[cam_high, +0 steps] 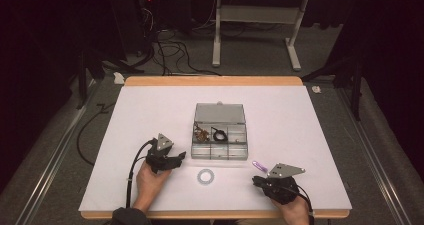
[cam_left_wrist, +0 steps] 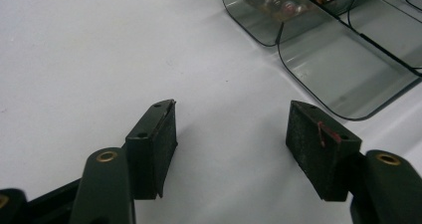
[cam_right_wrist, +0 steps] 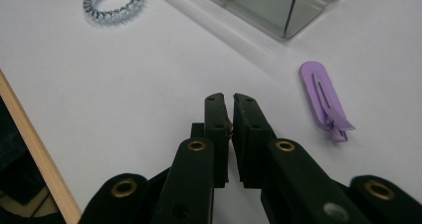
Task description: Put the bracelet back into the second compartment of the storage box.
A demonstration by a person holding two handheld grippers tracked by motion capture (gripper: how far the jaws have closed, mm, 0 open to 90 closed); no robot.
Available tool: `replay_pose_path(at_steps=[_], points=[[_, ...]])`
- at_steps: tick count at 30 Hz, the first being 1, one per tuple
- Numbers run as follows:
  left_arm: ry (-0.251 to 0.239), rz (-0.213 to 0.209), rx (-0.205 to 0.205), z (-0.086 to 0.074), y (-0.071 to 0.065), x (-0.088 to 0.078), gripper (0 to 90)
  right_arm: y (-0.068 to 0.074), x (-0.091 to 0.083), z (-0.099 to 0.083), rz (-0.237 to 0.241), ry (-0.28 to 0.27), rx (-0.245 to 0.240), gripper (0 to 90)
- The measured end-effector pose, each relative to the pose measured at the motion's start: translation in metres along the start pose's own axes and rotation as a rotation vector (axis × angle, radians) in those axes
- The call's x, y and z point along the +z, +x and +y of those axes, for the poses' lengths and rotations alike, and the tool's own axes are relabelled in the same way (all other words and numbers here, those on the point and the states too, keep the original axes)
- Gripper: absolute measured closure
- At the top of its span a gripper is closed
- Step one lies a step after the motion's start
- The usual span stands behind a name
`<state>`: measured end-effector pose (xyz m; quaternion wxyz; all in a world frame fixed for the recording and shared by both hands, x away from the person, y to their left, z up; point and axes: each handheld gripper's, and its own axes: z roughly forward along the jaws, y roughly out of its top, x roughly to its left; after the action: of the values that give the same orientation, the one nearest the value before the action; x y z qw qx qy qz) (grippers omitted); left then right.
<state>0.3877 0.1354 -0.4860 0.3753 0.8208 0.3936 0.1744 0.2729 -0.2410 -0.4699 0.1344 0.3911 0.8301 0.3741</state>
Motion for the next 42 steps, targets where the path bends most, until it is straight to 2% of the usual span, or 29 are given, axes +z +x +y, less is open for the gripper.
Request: replay_pose_path(at_steps=[17,33,42], points=[[0.000,0.000,0.000,0.000,0.000,0.000,36.9,-0.005,-0.003,0.008,0.042,-0.047,0.030,86.3],[0.000,0.000,0.000,0.000,0.000,0.000,36.9,-0.006,-0.008,0.036,0.043,-0.070,-0.023,86.2],[0.000,0.000,0.000,0.000,0.000,0.000,36.9,-0.010,-0.006,0.048,0.054,-0.083,-0.019,86.2]])
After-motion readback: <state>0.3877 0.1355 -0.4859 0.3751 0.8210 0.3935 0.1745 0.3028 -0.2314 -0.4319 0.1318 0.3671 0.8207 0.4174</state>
